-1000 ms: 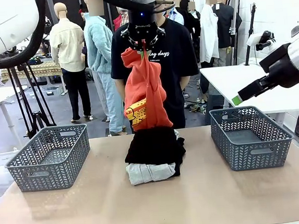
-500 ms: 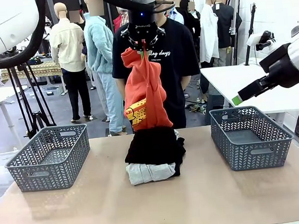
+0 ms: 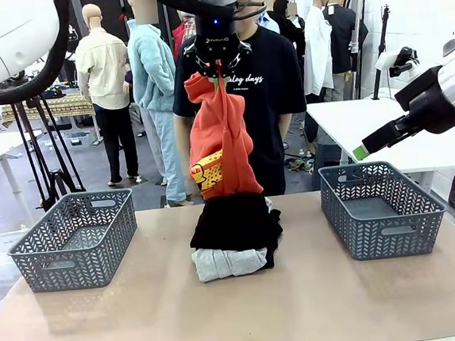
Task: Sort the tops and bottoms.
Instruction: Sort the clothes according to human instructions.
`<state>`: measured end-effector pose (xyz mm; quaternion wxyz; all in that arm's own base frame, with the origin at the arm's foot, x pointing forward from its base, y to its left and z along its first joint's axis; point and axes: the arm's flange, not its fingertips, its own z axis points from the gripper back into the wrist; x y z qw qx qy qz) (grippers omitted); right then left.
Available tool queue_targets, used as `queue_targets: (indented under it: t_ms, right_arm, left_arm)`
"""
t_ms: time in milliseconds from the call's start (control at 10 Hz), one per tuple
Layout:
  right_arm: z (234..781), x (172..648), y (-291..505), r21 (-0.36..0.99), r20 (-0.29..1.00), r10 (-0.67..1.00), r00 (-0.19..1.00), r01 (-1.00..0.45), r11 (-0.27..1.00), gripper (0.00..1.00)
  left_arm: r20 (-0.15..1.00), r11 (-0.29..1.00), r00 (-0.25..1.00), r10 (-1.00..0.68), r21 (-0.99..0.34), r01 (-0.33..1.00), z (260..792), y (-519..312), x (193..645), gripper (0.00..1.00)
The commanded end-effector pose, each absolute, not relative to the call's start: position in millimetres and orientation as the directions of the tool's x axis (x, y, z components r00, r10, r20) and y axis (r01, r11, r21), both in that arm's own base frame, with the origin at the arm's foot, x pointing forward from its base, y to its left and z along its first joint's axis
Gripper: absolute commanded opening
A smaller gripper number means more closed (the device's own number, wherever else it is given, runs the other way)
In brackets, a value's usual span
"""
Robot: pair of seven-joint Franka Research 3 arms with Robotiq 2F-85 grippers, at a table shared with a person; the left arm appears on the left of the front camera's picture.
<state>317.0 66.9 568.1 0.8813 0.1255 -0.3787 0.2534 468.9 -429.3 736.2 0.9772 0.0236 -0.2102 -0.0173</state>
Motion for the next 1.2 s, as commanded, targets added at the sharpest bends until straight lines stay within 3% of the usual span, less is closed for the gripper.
queue_targets:
  t_ms: [0, 1100]
  right_arm:
    - [567.7, 318.1, 68.5, 0.052, 0.739, 0.335, 0.585, -0.546, 0.836, 1.00]
    - [567.7, 318.1, 68.5, 0.052, 0.739, 0.335, 0.585, -0.546, 0.836, 1.00]
  left_arm:
    - [0.421, 0.998, 0.906, -0.042, 0.050, 0.022, 741.3, -425.2, 466.7, 0.00]
    - [0.421, 0.998, 0.906, -0.042, 0.050, 0.022, 741.3, -425.2, 466.7, 0.00]
